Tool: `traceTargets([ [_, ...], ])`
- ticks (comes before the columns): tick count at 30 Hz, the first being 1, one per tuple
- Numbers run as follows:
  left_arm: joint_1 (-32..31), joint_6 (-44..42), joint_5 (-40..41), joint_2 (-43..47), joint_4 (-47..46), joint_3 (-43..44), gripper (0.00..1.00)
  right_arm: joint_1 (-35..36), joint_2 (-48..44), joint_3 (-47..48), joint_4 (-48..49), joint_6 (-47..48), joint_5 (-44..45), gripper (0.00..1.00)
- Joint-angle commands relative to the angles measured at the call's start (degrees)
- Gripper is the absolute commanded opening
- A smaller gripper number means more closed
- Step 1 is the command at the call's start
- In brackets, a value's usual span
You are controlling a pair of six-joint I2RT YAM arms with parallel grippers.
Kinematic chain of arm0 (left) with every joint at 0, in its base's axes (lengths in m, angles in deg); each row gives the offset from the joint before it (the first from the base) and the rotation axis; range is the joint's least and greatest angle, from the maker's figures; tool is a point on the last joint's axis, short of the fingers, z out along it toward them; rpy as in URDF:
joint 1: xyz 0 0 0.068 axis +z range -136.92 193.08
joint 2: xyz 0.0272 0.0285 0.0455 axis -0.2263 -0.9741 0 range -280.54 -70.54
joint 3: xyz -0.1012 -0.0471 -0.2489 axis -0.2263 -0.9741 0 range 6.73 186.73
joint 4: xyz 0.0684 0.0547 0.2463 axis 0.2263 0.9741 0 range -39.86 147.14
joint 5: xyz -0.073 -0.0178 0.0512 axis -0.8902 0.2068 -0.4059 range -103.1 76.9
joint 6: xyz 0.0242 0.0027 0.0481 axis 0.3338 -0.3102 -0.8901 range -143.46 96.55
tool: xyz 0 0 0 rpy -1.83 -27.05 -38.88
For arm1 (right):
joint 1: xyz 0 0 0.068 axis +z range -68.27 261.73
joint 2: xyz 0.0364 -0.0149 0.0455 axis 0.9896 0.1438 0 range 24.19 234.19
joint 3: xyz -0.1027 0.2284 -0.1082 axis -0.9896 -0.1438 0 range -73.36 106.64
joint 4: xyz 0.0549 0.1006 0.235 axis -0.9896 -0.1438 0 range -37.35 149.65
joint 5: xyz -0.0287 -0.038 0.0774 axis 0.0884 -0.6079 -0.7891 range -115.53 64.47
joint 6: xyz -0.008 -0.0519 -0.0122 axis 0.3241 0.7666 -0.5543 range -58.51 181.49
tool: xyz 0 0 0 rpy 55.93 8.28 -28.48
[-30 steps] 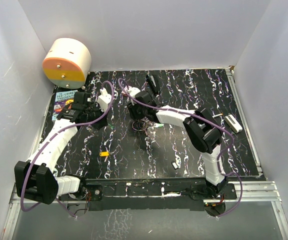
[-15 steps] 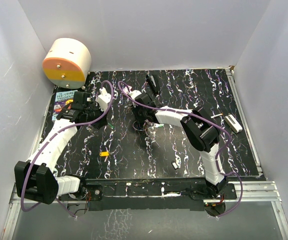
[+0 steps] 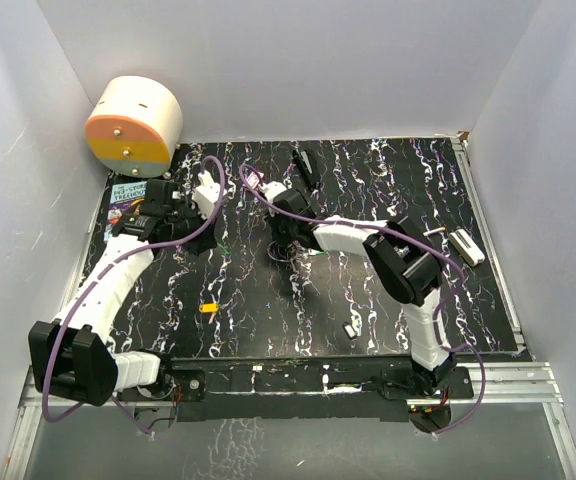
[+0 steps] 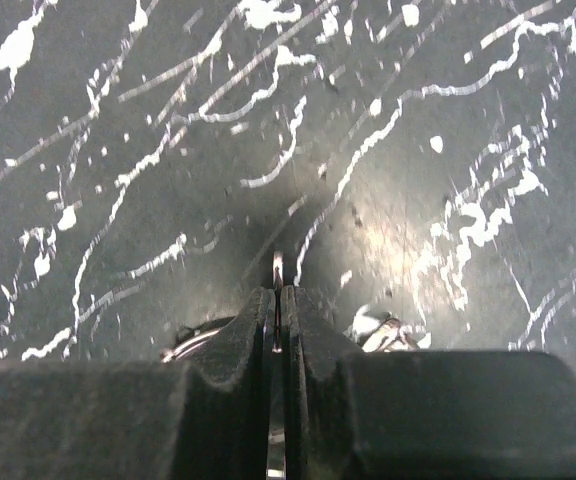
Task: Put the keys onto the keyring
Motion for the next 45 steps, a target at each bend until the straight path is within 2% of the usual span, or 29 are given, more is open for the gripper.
traceTargets([
  [1,0.4,-0.8,-8.4,-0.1,4.7,6.1,0.00,-0.7,-8.5,-7.3,4.1,-0.1,-0.3,0.07],
  [6,0.4,-3.2,-21.1,-1.4,13.2,13.4,0.00,-1.9,-26.0,-19.3,14.1,1.1,-4.2,0.07],
  [8,0.4,-3.9,-24.9,-2.2,15.9,15.0,0.00,-2.7,-32.4,-22.0,14.7,2.0,-8.8,0.07],
  [13,0.4,-5.2,-32.7,-5.0,22.5,17.9,0.00,-3.1,-42.0,-26.0,13.6,4.1,-16.1,0.07],
  [18,0.4,-6.9,-37.9,-8.6,28.6,19.3,0.00,-3.1,-52.5,-32.1,19.2,6.5,-21.8,0.07],
  [22,0.3,-9.3,-41.6,-10.9,33.8,20.1,0.00,-3.1,-56.1,-34.0,22.8,6.3,-25.4,0.07],
  [26,0.3,-11.4,-47.5,-12.4,38.1,20.4,0.00,-3.2,-55.7,-31.6,20.2,5.3,-32.2,0.07],
  [29,0.3,-12.7,-52.7,-13.9,41.2,20.1,0.00,-3.1,-57.9,-35.4,28.0,5.6,-35.1,0.07],
  [33,0.3,-12.5,-55.9,-15.4,43.0,19.5,0.00,-3.1,-59.5,-37.9,31.2,8.1,-39.7,0.07],
  [36,0.3,-3.7,-58.9,-14.4,36.2,16.5,0.00,-3.2,-58.7,-38.5,35.9,7.1,-46.0,0.07],
  [39,0.3,6.6,-65.2,-13.4,28.1,13.2,0.00,-3.2,-56.4,-37.6,39.3,4.9,-51.8,0.07],
  [41,0.3,19.0,-70.8,-11.9,16.6,10.2,0.00,-3.1,-54.9,-37.0,41.5,3.2,-54.8,0.07],
  [42,0.3,29.0,-72.0,-10.0,7.3,8.4,0.00,-3.1,-53.7,-35.9,43.0,1.2,-56.8,0.07],
  [45,-0.1,29.5,-71.5,-9.4,7.9,9.3,0.00,-3.1,-52.6,-35.3,45.0,-0.8,-59.5,0.07],
])
